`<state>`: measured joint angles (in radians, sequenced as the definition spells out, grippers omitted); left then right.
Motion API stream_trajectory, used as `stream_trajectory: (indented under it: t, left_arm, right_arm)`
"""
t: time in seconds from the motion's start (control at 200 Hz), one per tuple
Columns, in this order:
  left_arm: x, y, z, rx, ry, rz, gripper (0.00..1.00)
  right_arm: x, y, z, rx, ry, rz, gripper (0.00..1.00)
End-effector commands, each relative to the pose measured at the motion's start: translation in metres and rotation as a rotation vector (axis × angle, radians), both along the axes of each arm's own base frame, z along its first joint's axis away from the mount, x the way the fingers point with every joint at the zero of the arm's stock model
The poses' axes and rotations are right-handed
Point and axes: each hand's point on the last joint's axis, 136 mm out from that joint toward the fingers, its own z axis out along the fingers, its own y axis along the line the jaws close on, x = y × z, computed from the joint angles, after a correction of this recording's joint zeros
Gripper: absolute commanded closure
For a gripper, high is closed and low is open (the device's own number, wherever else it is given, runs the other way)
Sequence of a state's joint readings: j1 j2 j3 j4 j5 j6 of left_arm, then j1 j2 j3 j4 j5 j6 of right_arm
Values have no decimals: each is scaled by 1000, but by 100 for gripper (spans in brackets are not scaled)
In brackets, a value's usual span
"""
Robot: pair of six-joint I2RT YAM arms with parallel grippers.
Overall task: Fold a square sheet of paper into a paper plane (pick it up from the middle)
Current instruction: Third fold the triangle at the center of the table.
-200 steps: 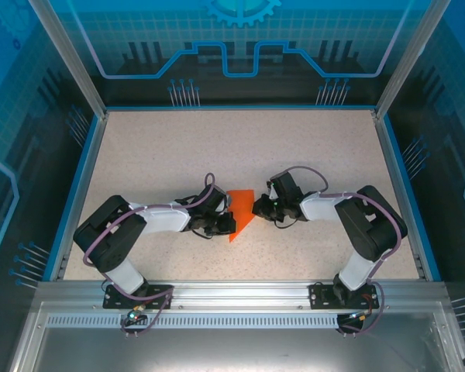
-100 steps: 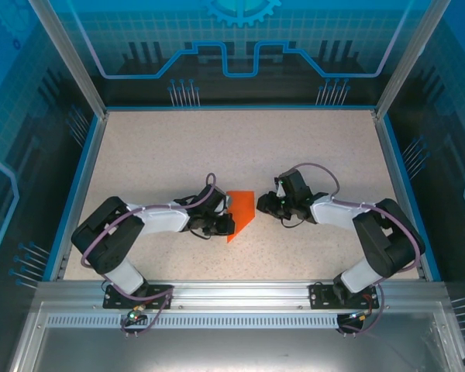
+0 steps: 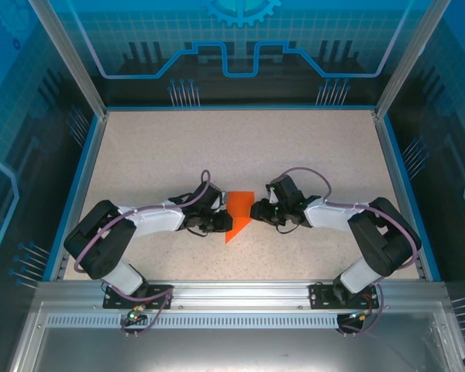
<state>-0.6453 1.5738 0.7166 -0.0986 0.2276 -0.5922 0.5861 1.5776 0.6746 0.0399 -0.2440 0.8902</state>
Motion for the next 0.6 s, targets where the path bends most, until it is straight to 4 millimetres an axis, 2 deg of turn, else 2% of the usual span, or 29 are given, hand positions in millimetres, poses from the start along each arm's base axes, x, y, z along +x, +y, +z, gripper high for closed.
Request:
stream_trajectory:
  t: [0.0, 0.285, 0.595]
  left_arm:
    - [12, 0, 1, 9, -25, 11, 82]
    - [17, 13, -11, 79, -6, 45, 84]
    - [13, 10, -14, 66, 12, 30, 84]
  right_arm:
    - [-4, 8, -5, 6, 19, 15, 63]
    - [-5, 16, -6, 28, 26, 20, 61]
    - [-1, 34, 1, 97, 11, 52, 64]
